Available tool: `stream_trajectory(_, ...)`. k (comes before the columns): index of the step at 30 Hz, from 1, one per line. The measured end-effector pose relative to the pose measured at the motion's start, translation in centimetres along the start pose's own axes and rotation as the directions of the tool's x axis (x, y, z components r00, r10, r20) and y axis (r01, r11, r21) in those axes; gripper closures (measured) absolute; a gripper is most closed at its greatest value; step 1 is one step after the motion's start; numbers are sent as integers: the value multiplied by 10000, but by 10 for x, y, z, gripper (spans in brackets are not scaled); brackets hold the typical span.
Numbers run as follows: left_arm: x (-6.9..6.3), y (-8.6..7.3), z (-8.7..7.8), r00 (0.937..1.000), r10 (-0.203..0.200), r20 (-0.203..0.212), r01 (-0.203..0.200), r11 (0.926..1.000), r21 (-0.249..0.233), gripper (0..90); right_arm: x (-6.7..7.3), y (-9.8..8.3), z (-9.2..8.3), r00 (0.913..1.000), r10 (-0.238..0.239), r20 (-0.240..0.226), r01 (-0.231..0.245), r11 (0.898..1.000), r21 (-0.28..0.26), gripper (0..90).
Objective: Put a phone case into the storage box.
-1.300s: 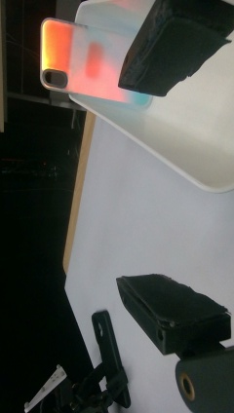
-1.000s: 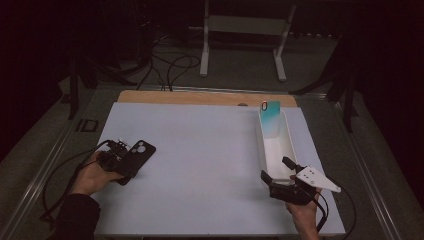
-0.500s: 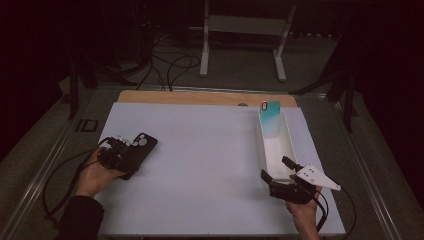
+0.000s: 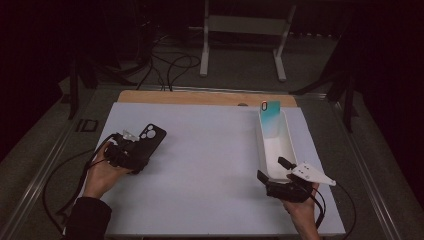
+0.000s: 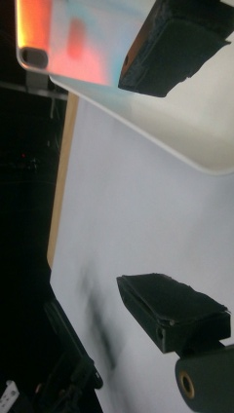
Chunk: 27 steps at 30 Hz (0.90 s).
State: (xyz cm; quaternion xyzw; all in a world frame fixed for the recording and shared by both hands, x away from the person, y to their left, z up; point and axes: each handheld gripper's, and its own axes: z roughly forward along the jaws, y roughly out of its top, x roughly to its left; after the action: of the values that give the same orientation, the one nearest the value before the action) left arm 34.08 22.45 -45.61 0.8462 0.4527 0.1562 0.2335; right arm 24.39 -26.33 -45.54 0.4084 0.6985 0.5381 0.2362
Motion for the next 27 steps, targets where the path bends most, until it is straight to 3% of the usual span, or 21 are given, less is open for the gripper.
stream_trajectory(4, -8, 5, -2, 9998, 182, 8, -182, 9995, -240, 155, 2, 3, 0, 9994, -204, -273, 207, 9997, 87, 88)
stream_trajectory(13, -20, 13, -9, 9989, 426, 204, -407, 9957, -833, 155, 3, 10, 2, 9989, -170, -430, 171, 9999, 10, 75)
stream_trajectory(14, -26, 16, -12, 9983, 530, 260, -499, 9929, -1080, 155, 3, 13, 4, 9987, -131, -499, 129, 9999, -53, 75)
stream_trajectory(22, -44, 24, -18, 9949, 896, 465, -809, 9833, -1632, 154, 4, 25, 15, 9947, 367, -957, -369, 9993, -3, 78)
stream_trajectory(27, -55, 30, -22, 9918, 1150, 553, -1024, 9758, -1931, 154, 7, 32, 21, 9926, 287, -1177, -289, 9996, -3, 80)
